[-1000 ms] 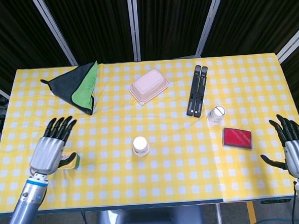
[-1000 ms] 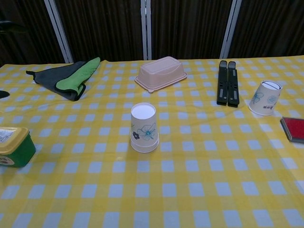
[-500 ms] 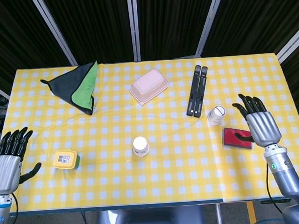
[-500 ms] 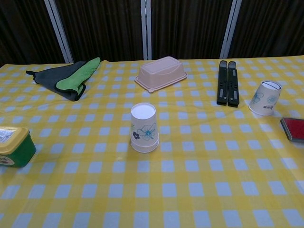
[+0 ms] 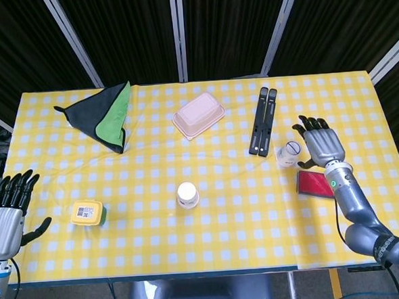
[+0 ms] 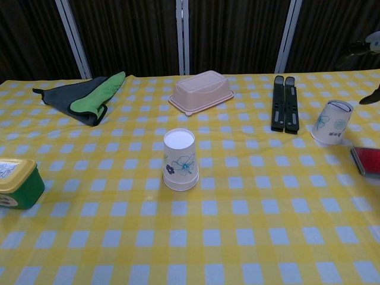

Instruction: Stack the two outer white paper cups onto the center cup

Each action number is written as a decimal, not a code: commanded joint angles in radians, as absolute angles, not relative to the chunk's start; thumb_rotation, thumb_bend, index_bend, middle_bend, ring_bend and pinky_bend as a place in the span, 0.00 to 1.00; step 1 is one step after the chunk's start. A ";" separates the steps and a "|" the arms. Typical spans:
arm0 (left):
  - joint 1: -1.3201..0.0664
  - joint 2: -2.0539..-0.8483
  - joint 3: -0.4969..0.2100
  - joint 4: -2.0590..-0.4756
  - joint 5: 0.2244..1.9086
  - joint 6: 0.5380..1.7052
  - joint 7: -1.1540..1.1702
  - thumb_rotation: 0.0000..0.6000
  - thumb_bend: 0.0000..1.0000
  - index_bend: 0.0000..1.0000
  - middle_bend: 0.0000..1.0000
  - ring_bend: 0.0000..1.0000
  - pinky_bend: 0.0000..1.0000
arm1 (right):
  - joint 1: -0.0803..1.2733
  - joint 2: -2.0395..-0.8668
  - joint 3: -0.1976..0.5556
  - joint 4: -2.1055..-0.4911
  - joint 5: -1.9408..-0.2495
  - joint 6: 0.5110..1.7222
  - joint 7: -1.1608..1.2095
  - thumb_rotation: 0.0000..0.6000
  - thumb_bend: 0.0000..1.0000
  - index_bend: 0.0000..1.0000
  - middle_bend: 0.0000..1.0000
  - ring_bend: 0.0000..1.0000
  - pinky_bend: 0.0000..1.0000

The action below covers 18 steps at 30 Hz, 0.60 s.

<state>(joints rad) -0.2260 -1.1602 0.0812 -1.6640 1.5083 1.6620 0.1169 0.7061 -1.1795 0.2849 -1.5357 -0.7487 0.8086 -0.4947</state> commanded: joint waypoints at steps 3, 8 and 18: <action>-0.219 -1.158 0.068 -1.664 1.512 1.655 0.114 1.00 0.24 0.00 0.00 0.00 0.00 | 0.755 -1.189 0.262 -1.491 -0.679 0.758 -0.524 1.00 0.11 0.21 0.00 0.00 0.00; -0.212 -1.156 0.055 -1.665 1.513 1.644 0.111 1.00 0.24 0.00 0.00 0.00 0.00 | 0.781 -1.194 0.230 -1.472 -0.639 0.731 -0.539 1.00 0.13 0.24 0.00 0.00 0.00; -0.203 -1.169 0.031 -1.651 1.530 1.622 0.111 1.00 0.24 0.00 0.00 0.00 0.00 | 0.814 -1.276 0.185 -1.331 -0.635 0.690 -0.496 1.00 0.13 0.25 0.00 0.00 0.00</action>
